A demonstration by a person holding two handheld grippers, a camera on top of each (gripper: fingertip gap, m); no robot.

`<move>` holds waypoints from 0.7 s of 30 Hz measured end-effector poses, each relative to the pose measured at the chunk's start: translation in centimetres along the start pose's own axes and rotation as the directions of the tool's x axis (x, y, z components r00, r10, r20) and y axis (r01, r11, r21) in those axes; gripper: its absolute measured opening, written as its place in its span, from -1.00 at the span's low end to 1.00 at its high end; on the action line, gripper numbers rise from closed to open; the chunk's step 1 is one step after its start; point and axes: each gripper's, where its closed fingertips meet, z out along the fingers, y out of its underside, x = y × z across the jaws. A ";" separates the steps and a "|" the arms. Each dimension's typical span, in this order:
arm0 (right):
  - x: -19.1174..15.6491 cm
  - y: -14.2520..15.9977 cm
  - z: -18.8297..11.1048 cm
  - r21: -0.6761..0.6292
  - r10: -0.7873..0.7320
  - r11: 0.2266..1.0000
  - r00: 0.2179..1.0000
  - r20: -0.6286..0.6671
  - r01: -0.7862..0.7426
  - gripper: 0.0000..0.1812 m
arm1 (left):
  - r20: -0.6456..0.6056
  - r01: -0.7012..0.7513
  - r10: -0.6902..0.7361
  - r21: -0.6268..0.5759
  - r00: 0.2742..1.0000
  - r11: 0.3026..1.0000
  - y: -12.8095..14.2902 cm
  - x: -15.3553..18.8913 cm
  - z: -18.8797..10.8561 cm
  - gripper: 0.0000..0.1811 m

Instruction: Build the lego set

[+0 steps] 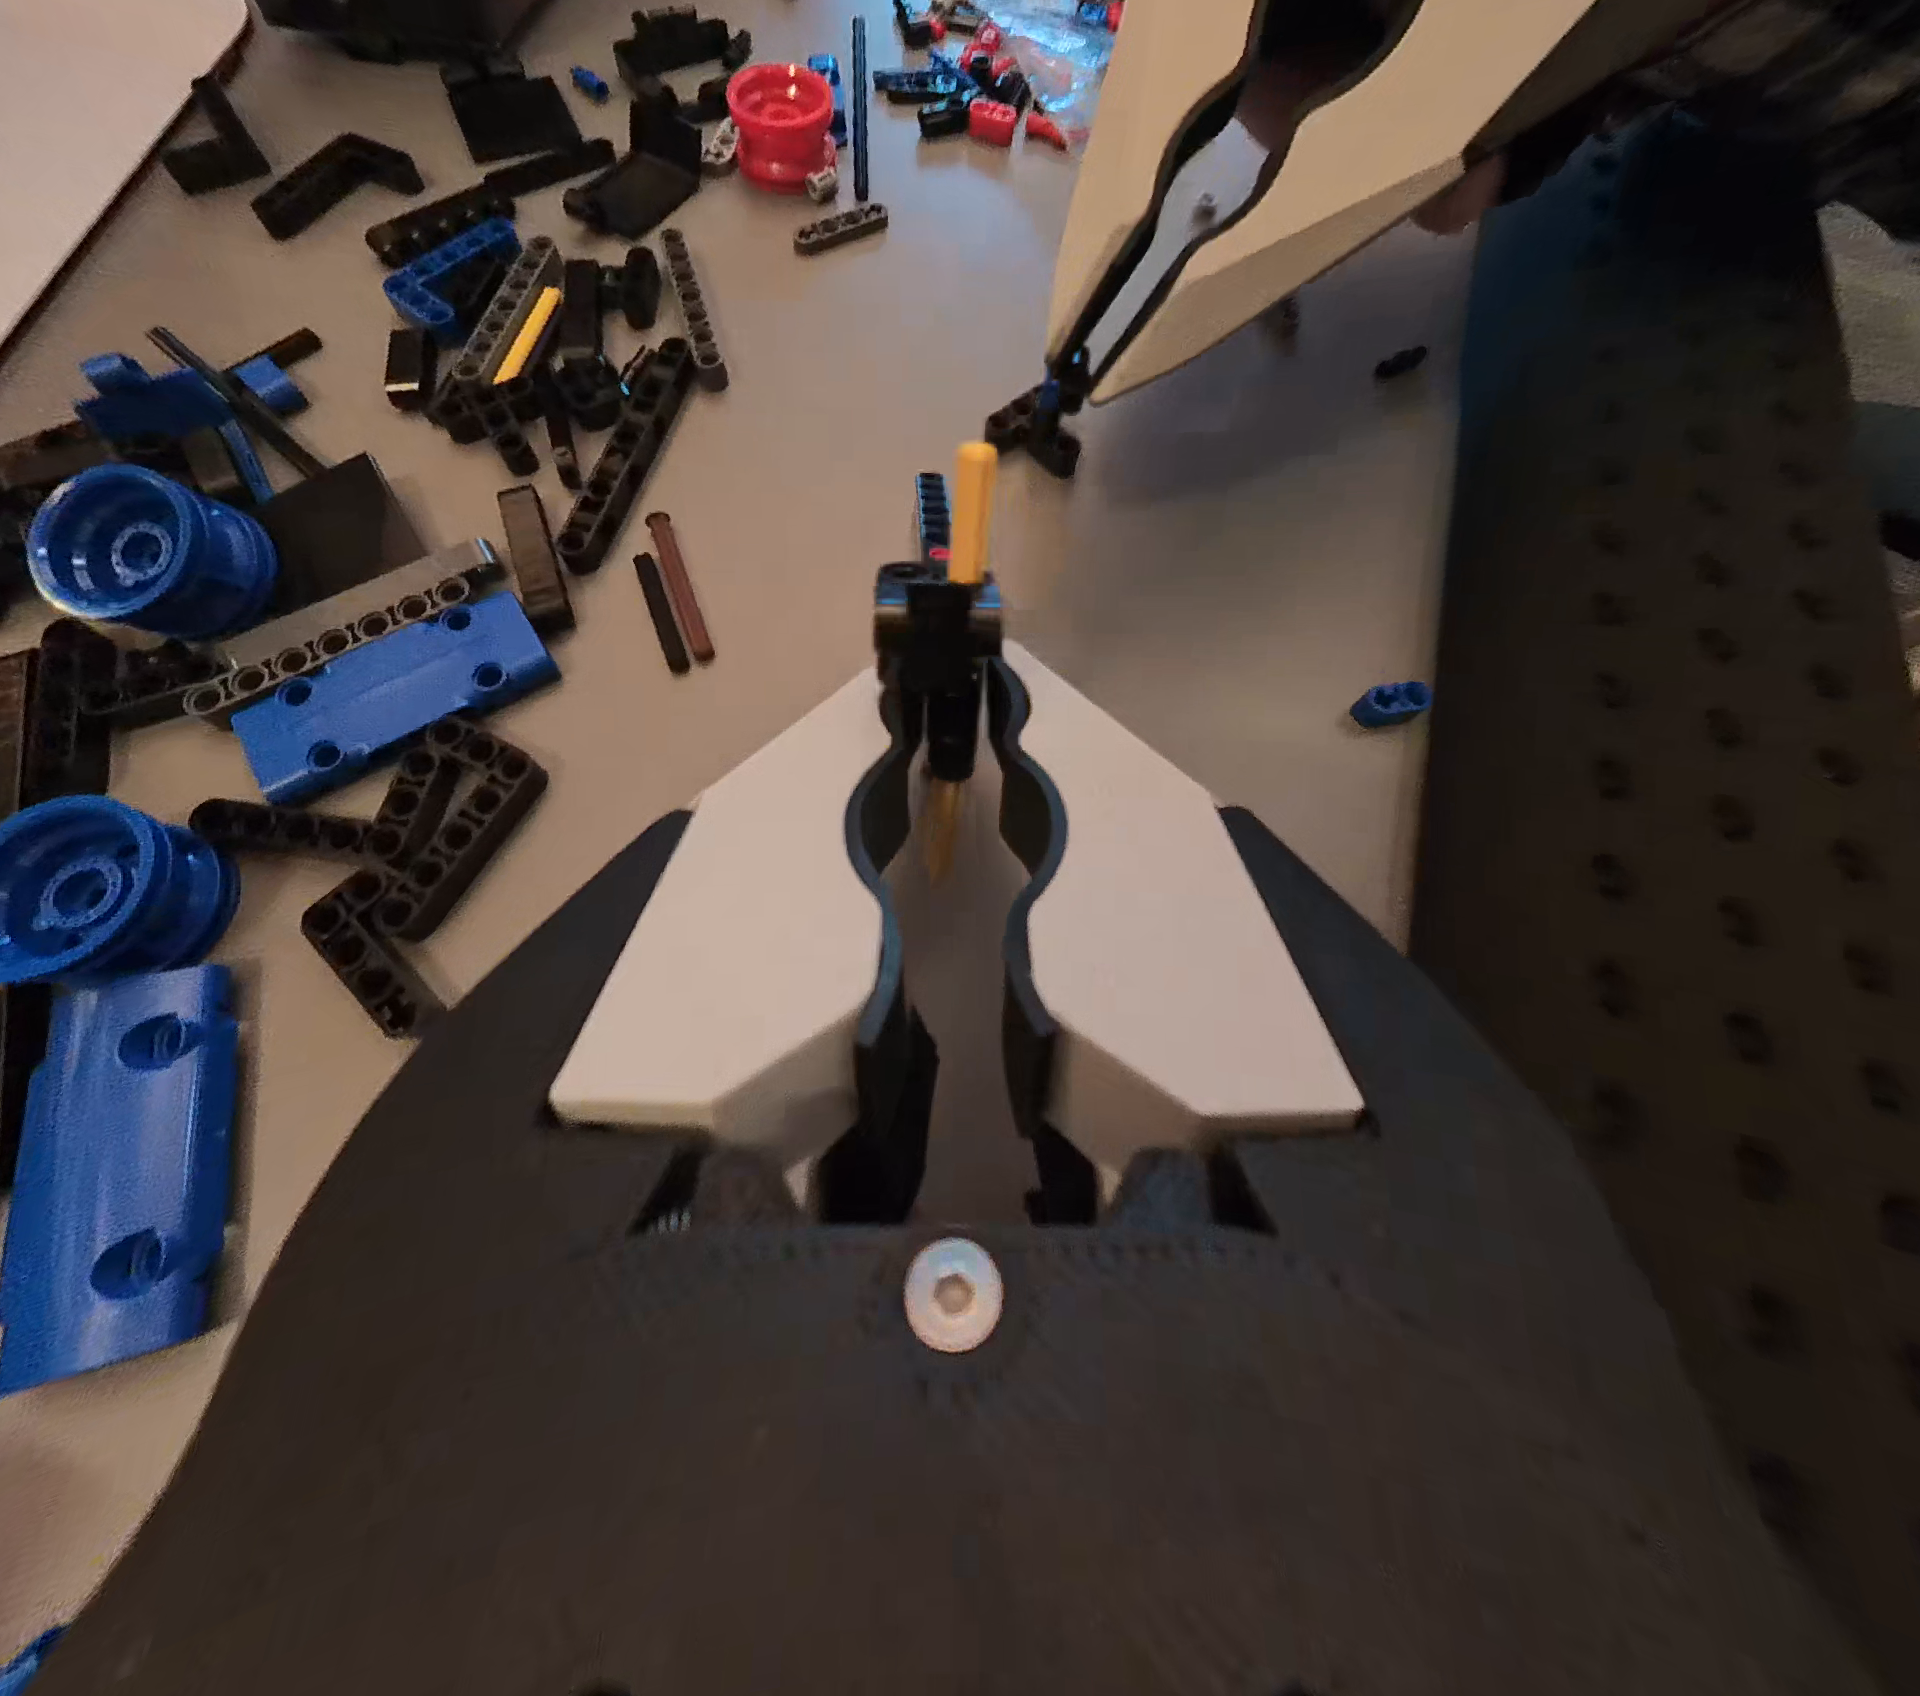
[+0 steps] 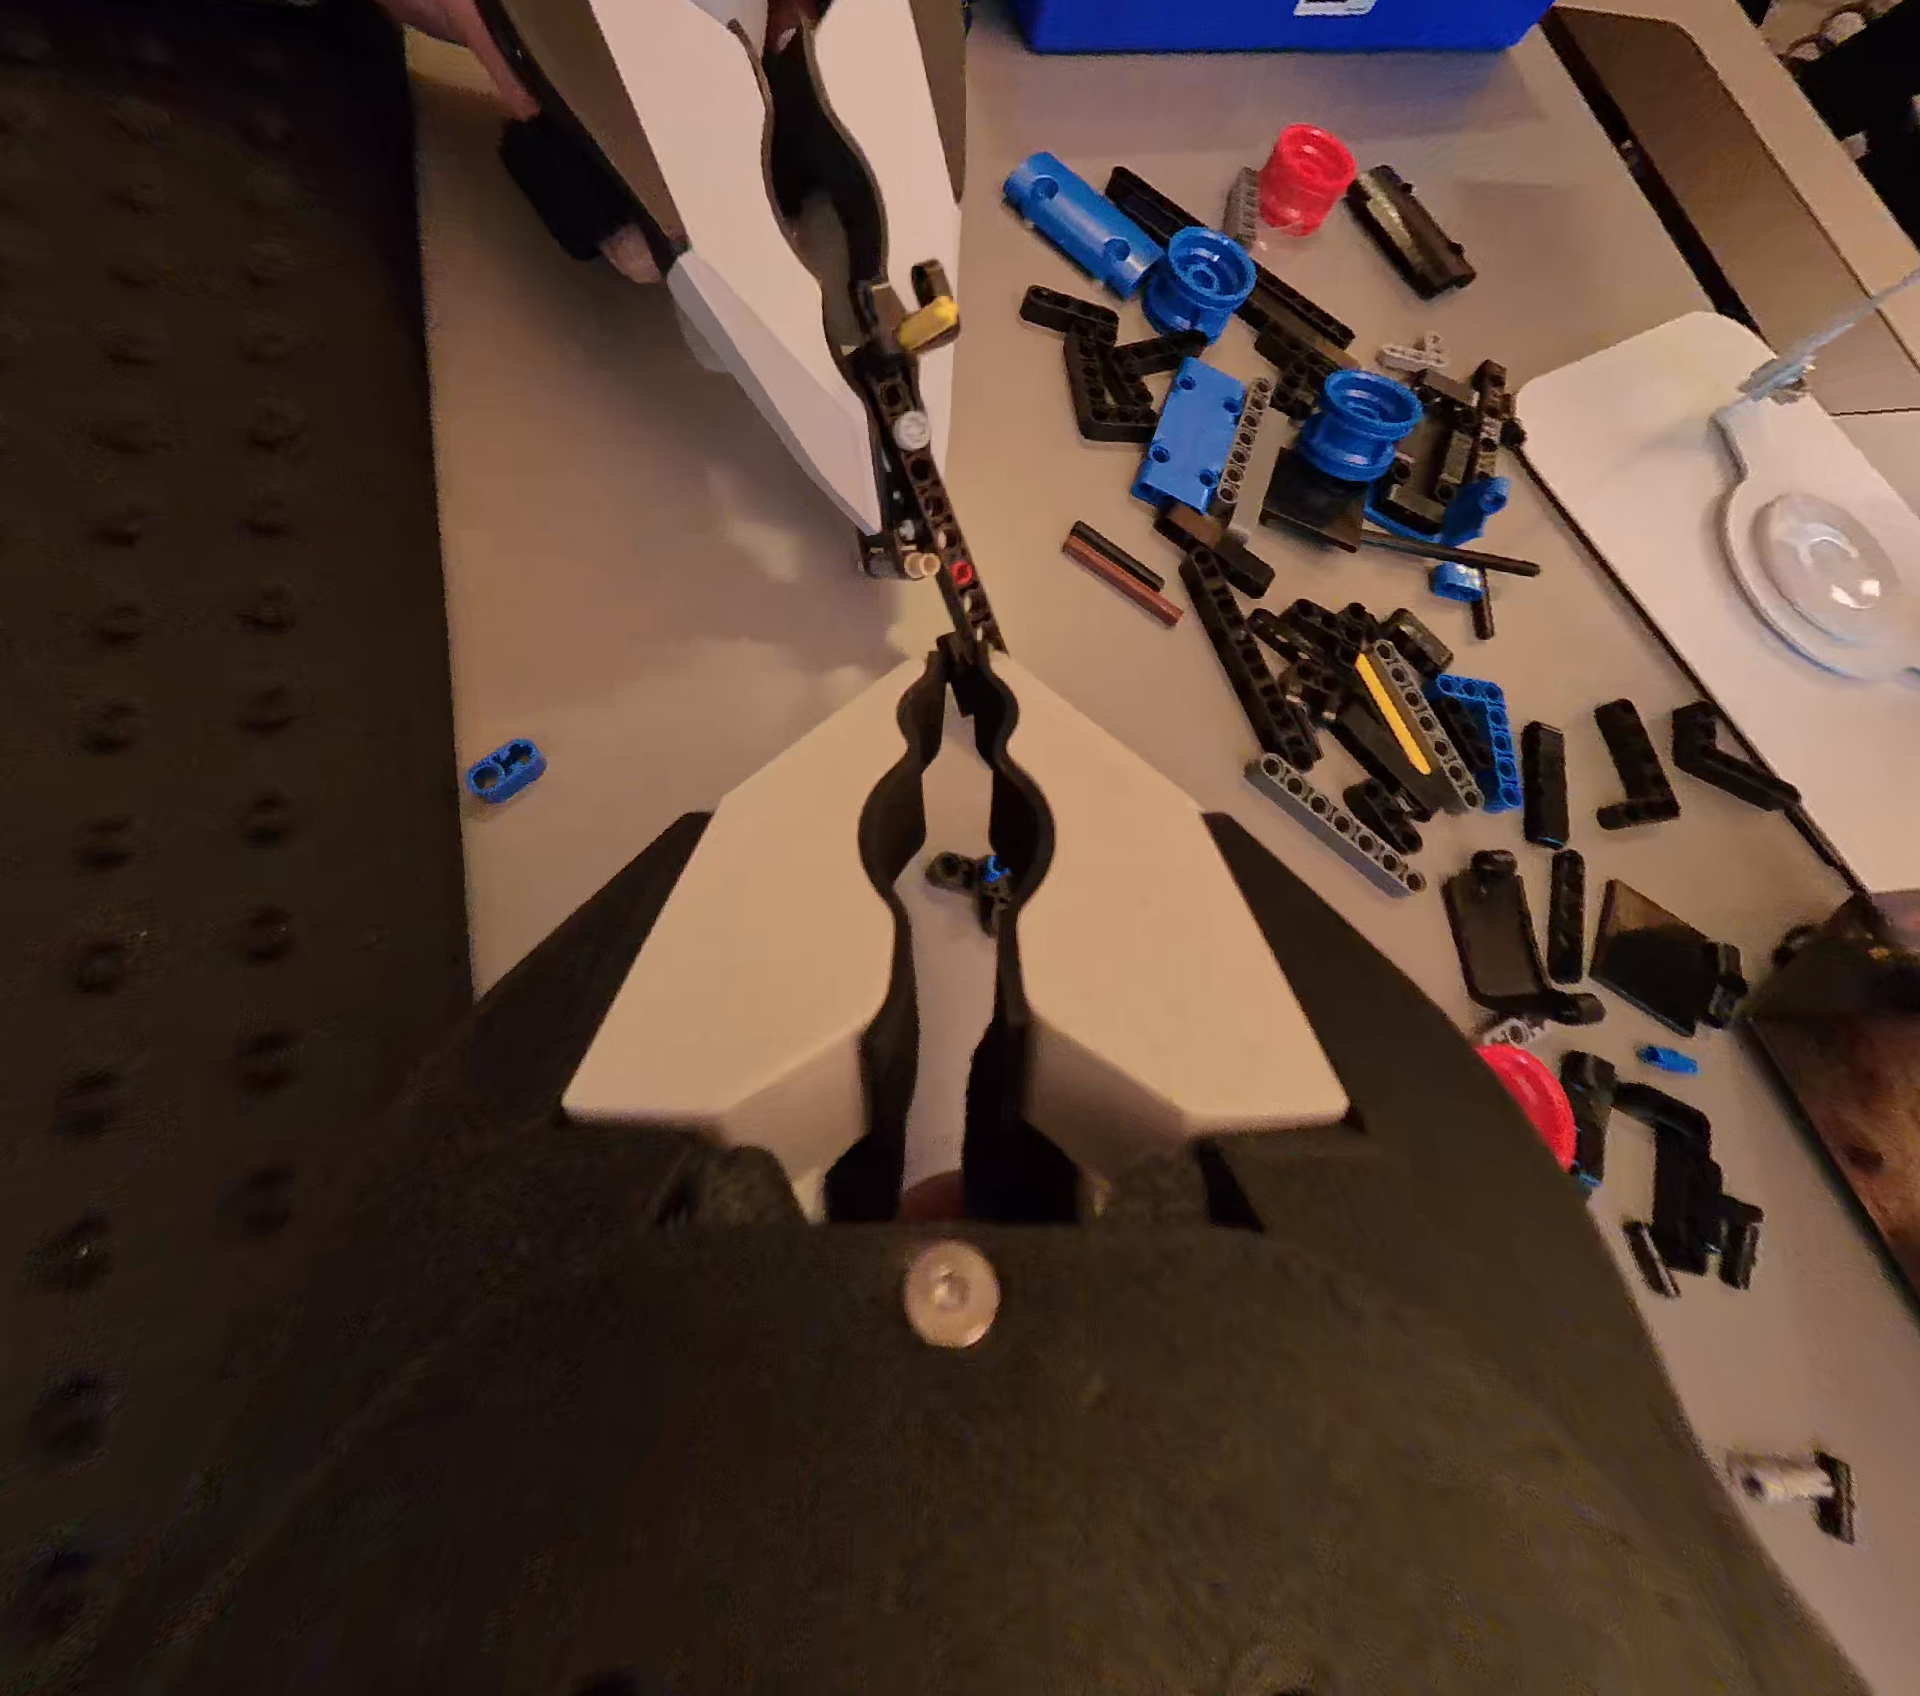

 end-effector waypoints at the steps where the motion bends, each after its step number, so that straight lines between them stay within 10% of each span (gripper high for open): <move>1: -0.1 0.1 0.2 -0.003 -0.003 1.000 1.000 0.006 0.003 -0.96 | 0.009 -0.006 0.007 -0.023 1.000 1.000 0.4 -0.1 0.1 -0.85; 21: -0.7 -0.8 1.1 0.036 0.119 0.991 0.981 0.152 -0.126 -0.96 | 0.173 0.116 -0.092 -0.137 0.981 0.984 2.5 -2.9 -1.1 -0.41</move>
